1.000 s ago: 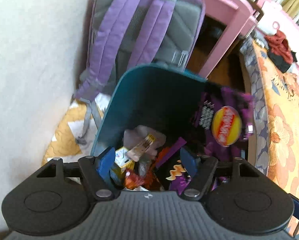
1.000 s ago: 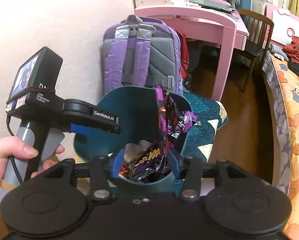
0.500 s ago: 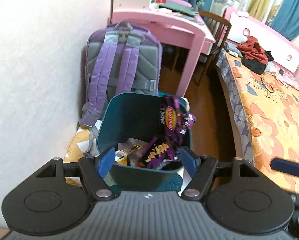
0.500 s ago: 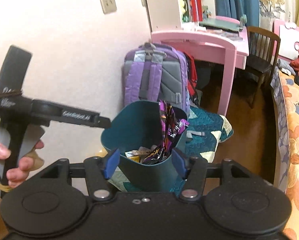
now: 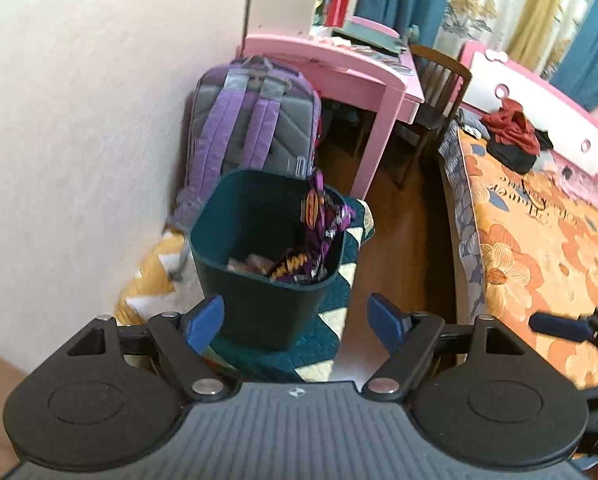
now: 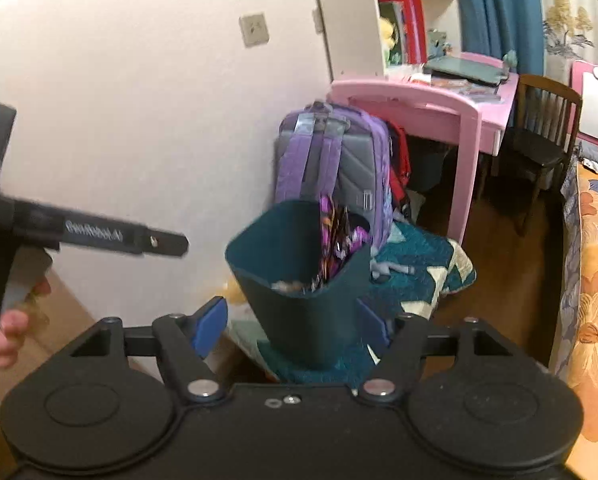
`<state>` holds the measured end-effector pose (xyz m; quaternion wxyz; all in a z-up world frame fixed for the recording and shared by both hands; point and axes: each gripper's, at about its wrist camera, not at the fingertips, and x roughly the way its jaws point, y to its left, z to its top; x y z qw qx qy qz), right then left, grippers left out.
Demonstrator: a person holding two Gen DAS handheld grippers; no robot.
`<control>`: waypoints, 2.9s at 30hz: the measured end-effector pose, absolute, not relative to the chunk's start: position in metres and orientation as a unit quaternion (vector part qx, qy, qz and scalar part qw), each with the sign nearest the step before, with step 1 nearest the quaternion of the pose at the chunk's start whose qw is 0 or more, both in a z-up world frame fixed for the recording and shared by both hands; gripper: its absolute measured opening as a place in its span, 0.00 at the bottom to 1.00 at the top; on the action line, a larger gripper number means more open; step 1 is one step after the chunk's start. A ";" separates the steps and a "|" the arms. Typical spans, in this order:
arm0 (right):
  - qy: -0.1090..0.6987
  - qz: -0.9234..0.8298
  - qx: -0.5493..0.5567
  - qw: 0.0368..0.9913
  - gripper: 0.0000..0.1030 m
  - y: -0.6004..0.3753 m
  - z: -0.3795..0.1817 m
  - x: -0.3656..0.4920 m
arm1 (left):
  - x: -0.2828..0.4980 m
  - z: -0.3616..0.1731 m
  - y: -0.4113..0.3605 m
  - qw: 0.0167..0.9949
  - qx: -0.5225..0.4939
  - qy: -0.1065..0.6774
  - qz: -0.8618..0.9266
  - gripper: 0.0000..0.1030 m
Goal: Collect trash
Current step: 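Withdraw both grippers and lower them to the trash on the floor, then grasp the grey tissue with the left gripper while the right grasps the white snack packet, then carry the tissue and snack packet up over the wastebasket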
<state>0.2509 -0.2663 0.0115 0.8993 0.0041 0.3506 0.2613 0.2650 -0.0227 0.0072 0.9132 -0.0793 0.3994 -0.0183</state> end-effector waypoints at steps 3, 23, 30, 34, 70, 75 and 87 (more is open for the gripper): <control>0.364 0.271 -0.031 0.890 0.76 -0.267 -0.009 0.243 | 0.265 -0.019 -0.014 0.909 -0.094 0.406 -0.019 0.79; 0.512 0.305 -0.090 0.798 0.95 -0.181 -0.289 0.245 | 0.289 -0.333 0.025 0.822 -0.030 0.569 -0.023 0.79; 0.536 0.327 -0.186 0.756 0.86 -0.184 -0.459 0.277 | 0.298 -0.505 -0.011 0.775 -0.087 0.625 0.017 0.79; 0.539 0.336 -0.226 0.739 0.82 -0.199 -0.547 0.293 | 0.301 -0.601 -0.031 0.753 -0.117 0.647 0.040 0.79; 0.471 0.409 -0.393 0.675 0.41 -0.170 -0.795 0.275 | 0.339 -0.796 -0.018 0.696 -0.288 0.651 0.100 0.26; 0.494 0.402 -0.380 0.670 0.41 -0.171 -0.785 0.238 | 0.316 -0.774 -0.005 0.690 -0.294 0.653 0.108 0.24; 0.569 0.403 -0.331 0.636 0.40 -0.169 -0.648 0.136 | 0.262 -0.614 0.030 0.696 -0.274 0.651 0.129 0.24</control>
